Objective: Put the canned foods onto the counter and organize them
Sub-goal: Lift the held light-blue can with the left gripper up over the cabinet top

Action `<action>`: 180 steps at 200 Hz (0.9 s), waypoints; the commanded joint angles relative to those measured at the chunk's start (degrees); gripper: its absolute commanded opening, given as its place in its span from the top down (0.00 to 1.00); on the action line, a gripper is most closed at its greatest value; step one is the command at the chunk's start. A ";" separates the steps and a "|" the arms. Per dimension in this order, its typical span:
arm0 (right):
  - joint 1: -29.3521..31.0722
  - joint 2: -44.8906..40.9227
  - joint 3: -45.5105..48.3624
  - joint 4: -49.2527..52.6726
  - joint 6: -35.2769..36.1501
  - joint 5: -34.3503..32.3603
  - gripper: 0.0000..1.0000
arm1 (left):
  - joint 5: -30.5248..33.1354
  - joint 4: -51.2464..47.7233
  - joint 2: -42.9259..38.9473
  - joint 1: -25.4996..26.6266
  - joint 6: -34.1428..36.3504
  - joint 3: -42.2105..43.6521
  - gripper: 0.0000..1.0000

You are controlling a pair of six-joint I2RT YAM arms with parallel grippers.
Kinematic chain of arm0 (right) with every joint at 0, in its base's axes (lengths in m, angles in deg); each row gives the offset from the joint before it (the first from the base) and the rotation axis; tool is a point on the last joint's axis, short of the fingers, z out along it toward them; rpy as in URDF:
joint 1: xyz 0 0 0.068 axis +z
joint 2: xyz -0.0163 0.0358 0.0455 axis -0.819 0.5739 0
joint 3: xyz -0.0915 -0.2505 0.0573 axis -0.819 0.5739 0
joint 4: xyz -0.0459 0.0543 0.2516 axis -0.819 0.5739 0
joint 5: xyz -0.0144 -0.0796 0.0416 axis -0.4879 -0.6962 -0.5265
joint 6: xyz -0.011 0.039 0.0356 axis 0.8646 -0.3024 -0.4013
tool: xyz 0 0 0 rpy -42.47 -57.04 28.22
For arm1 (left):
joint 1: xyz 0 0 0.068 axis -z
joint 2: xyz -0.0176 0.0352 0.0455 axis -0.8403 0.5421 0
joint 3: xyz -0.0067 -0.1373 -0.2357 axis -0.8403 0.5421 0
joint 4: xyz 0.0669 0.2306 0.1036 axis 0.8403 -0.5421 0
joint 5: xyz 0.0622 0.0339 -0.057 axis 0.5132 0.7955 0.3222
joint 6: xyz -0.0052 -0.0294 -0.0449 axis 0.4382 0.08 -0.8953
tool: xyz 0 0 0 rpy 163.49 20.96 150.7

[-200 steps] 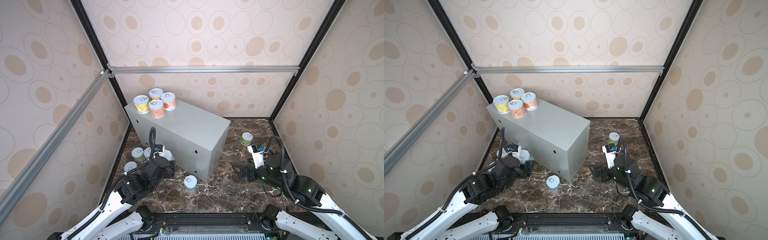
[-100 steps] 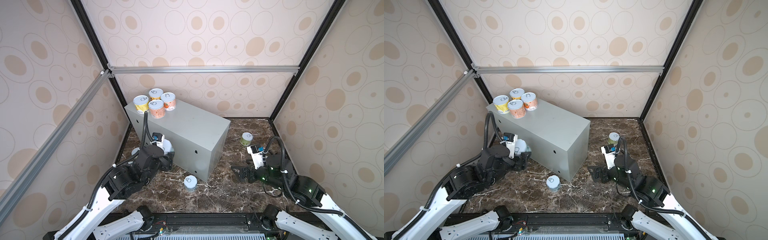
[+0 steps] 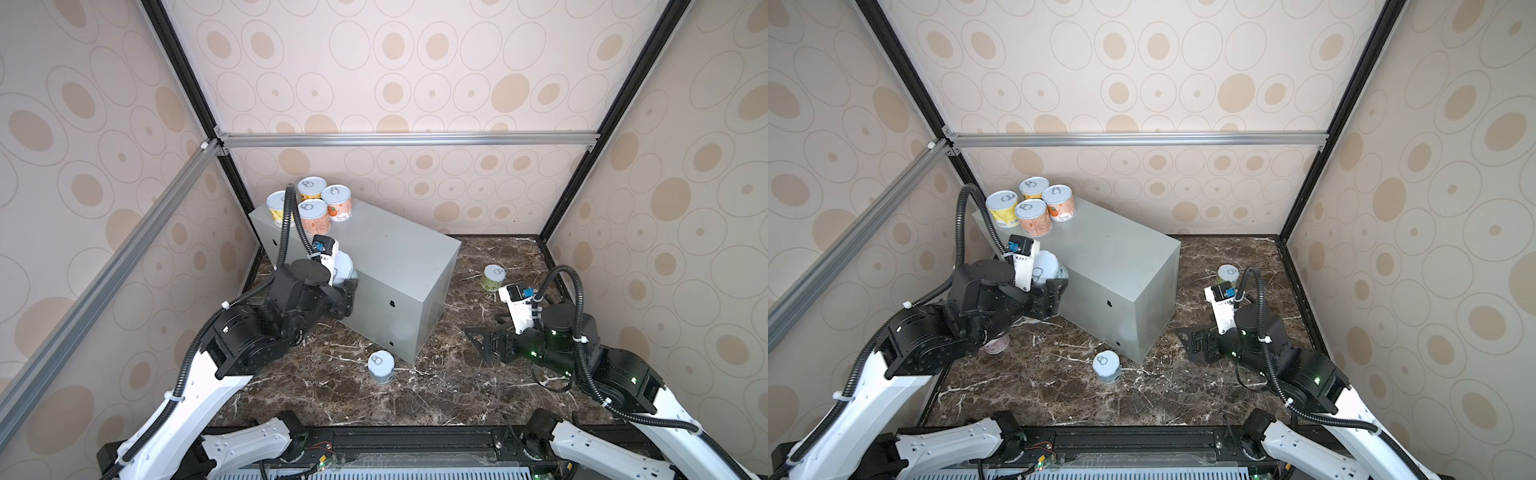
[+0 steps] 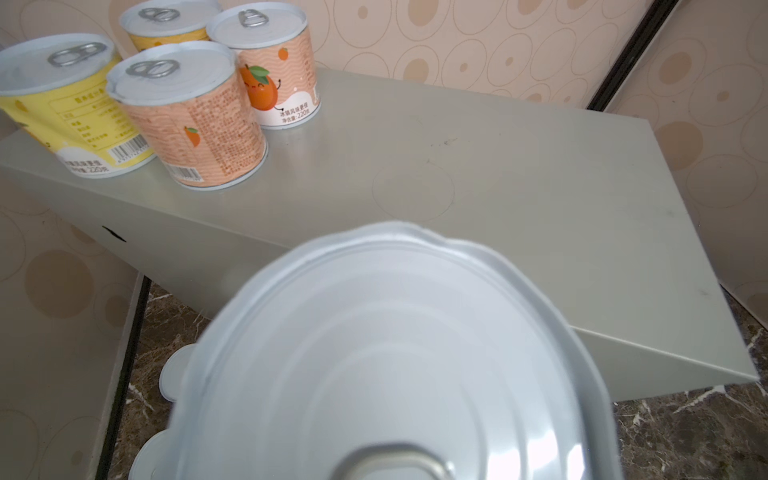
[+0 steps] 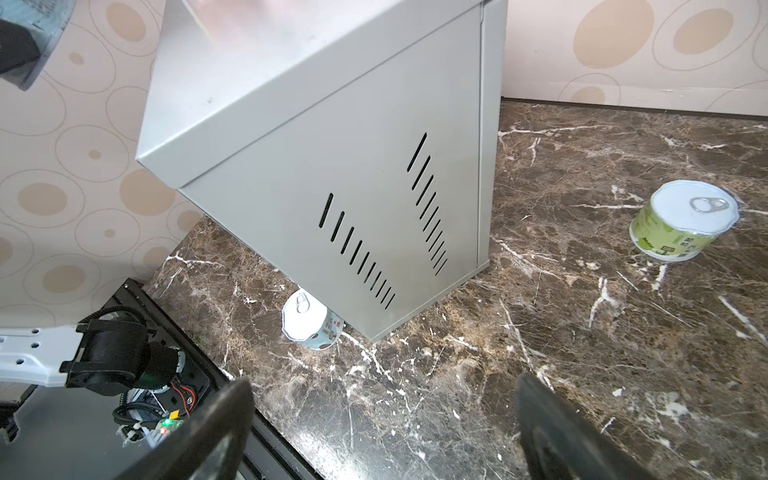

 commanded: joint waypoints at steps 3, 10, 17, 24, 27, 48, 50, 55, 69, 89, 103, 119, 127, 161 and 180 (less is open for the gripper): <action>-0.22 0.48 -1.43 1.40 1.31 -0.97 0.00 | -0.37 2.50 2.48 0.35 2.82 -5.58 0.38; -0.24 0.49 -1.36 1.43 1.49 -1.19 0.00 | -0.45 2.82 3.38 0.36 2.98 -6.40 0.38; -0.27 0.58 -1.35 1.38 1.70 -1.39 0.00 | -0.55 3.24 4.14 0.32 3.12 -7.16 0.38; -0.28 0.63 -1.27 1.31 1.86 -1.54 0.00 | -0.56 3.64 5.05 0.36 3.31 -8.00 0.38; -0.24 0.65 -1.28 1.33 1.91 -1.65 0.00 | -0.60 3.77 5.47 0.34 3.39 -8.40 0.38; -0.25 0.67 -0.84 1.10 2.34 -1.85 0.00 | -0.31 3.89 8.69 0.36 4.03 -11.64 0.38; -0.21 0.69 -0.78 1.08 2.41 -1.85 0.00 | -0.23 3.84 8.99 0.36 4.05 -11.98 0.38; -0.27 0.66 -0.66 0.91 2.44 -1.89 0.00 | -0.21 3.79 9.78 0.36 4.19 -12.70 0.38; -0.24 0.63 -0.47 0.93 2.78 -1.92 0.00 | 0.06 3.58 11.97 0.28 4.58 -14.88 0.38; -0.28 0.25 -0.20 1.08 3.24 -2.33 0.00 | 0.35 2.61 15.26 -0.14 4.76 -18.14 0.38; -0.27 -0.21 0.06 0.91 3.61 -2.64 0.00 | 0.16 1.66 17.65 -0.83 4.72 -20.35 0.38; -0.23 -0.61 0.45 0.86 3.91 -2.97 0.00 | -0.47 0.68 20.24 -1.57 4.67 -22.71 0.38; -0.23 -0.85 0.66 0.90 4.05 -3.15 0.00 | -0.62 0.30 21.50 -1.87 4.57 -23.79 0.38; -0.21 -1.15 1.38 0.99 4.85 -3.73 0.00 | -2.45 0.24 25.01 -4.56 4.07 -25.51 0.38; -0.25 -1.26 1.61 1.10 5.34 -4.12 0.00 | -3.29 0.36 26.22 -6.31 3.76 -25.52 0.38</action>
